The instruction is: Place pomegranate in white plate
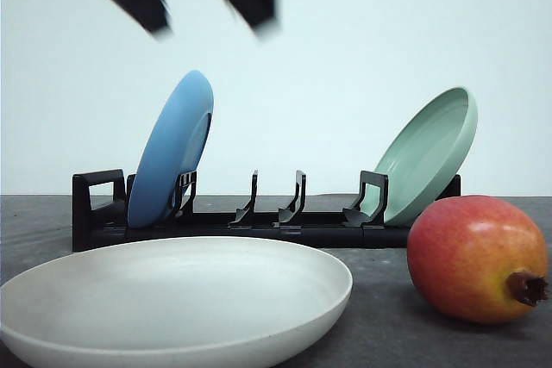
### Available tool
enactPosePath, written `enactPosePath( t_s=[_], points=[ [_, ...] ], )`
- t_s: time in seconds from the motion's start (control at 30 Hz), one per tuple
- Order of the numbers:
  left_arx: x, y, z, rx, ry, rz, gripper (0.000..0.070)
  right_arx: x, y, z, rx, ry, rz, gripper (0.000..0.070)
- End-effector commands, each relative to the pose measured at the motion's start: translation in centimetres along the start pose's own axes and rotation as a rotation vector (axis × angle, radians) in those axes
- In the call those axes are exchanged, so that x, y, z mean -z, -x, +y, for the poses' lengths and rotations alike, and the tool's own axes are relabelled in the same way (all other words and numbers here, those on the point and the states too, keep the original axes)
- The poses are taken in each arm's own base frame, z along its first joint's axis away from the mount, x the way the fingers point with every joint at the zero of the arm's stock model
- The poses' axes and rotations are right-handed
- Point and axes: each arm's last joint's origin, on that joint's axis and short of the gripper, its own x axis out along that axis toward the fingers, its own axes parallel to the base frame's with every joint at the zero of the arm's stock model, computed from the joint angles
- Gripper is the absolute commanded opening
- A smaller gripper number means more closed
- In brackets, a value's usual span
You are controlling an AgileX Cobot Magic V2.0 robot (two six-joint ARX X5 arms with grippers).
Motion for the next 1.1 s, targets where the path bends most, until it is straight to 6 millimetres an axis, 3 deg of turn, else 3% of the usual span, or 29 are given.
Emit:
enactPosePath(
  t_s=[0.0, 0.17, 0.33, 0.63, 0.77, 1.07],
  points=[
    [0.0, 1.7, 0.6, 0.02, 0.02, -0.04, 0.0599, -0.2, -0.4, -0.2, -0.003, -0.043, 0.041, 0.0602],
    [1.3, 5.6, 3.1, 0.123, 0.073, -0.122, 0.0596, -0.1, -2.6, -1.4, 0.002, -0.134, 0.192, 0.0602],
    [2.8, 8.8, 5.1, 0.267, 0.125, -0.211, 0.0596, 0.1, -5.6, -2.7, 0.124, -0.205, 0.347, 0.0602],
    [6.7, 12.9, 8.6, 0.351, 0.188, -0.343, 0.0596, 1.5, -11.9, -3.8, 0.305, -0.192, 0.613, 0.0605],
    [8.6, 13.6, 9.7, 0.38, 0.244, -0.402, 0.0596, 2.4, -14.5, -4.0, 0.366, -0.171, 0.688, 0.07],
    [11.9, 11.4, 9.7, 0.408, 0.348, -0.404, 0.0596, 4.0, -18.8, -4.6, 0.36, -0.165, 0.771, 0.07]
  ],
)
